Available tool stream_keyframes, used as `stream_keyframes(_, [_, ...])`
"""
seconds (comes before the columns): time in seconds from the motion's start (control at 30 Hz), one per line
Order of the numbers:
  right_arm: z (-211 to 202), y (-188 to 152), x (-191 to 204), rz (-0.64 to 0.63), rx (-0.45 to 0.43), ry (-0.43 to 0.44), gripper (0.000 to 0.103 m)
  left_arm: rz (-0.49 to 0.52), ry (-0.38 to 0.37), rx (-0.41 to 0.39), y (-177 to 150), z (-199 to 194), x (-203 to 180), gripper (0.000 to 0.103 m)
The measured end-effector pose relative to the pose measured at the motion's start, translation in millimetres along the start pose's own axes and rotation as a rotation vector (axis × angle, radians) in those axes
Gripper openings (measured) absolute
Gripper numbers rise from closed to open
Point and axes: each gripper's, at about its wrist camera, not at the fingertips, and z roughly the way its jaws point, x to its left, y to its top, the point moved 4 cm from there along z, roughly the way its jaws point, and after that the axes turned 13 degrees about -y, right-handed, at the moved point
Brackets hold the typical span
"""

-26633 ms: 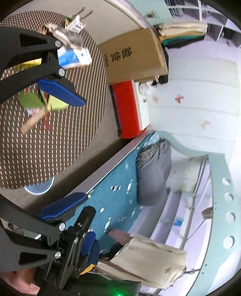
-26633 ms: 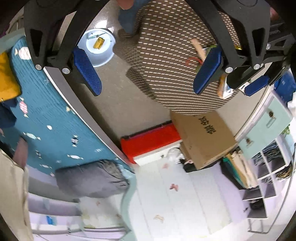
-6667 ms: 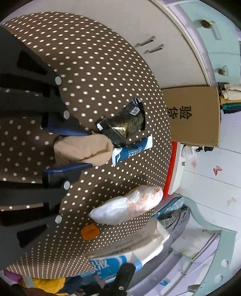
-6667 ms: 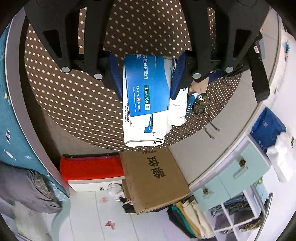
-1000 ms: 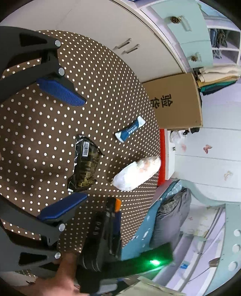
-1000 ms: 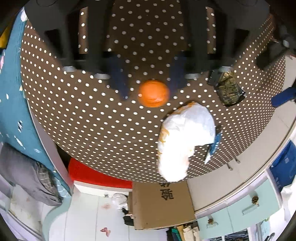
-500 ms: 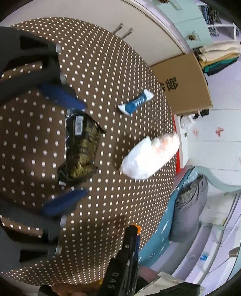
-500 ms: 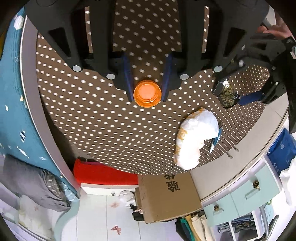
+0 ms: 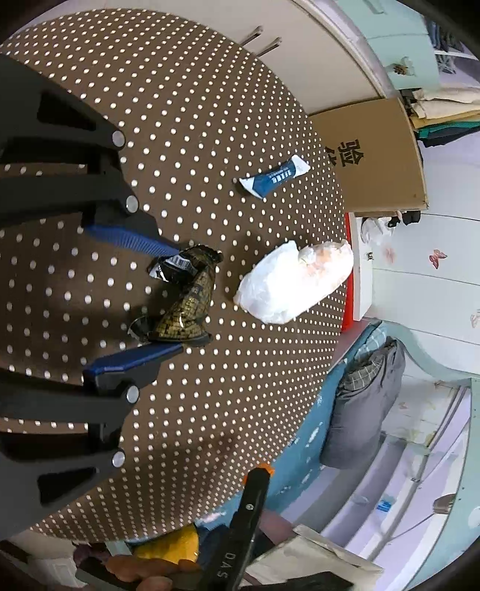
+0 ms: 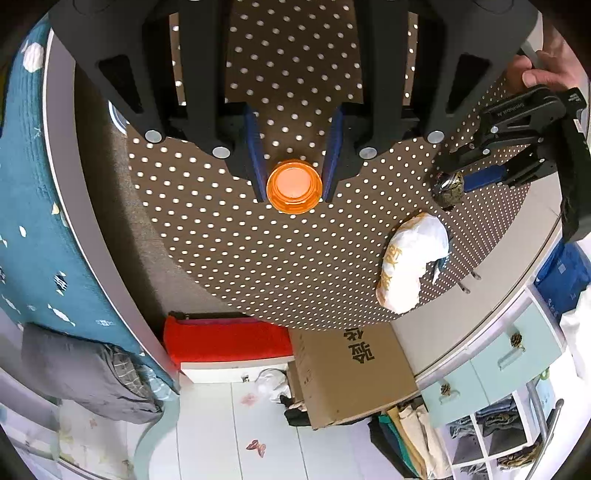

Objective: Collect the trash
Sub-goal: 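Grasp the orange cap with the right tool while the left grasps the dark wrapper, then carry the orange cap and dark wrapper over the blue basin and open both tools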

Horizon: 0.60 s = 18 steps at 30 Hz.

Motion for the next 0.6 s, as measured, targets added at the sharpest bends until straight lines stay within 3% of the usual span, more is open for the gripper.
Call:
stream_keyframes(0.13, [-5, 0, -9, 0.015, -0.009, -0.001, 0.030, 0.014, -0.023, -0.029, 1, -6, -15, 0.046])
stream_keyframes(0.23, [-11, 2, -20, 0.036, -0.022, -0.002, 0.030, 0.031, -0.051, -0.051, 6, -11, -29, 0.039])
stream_keyframes(0.37, [-16, 4, -33, 0.050, -0.029, -0.015, 0.030, 0.058, 0.003, -0.030, 12, -2, -39, 0.041])
stream_keyframes(0.4, [-17, 3, -36, 0.053, -0.030, -0.019, 0.030, 0.052, 0.016, -0.027, 11, 0, -38, 0.049])
stream_keyframes(0.43, [-18, 3, -38, 0.055, -0.031, -0.019, 0.030, 0.045, 0.031, -0.026, 11, 1, -37, 0.067])
stream_keyframes(0.5, [-19, 0, -42, 0.057, -0.029, -0.021, 0.030, 0.047, 0.105, -0.045, 9, 1, -32, 0.084])
stream_keyframes(0.6, [-18, -2, -47, 0.060, -0.023, -0.025, 0.030, 0.024, 0.113, -0.028, 9, 10, -28, 0.084])
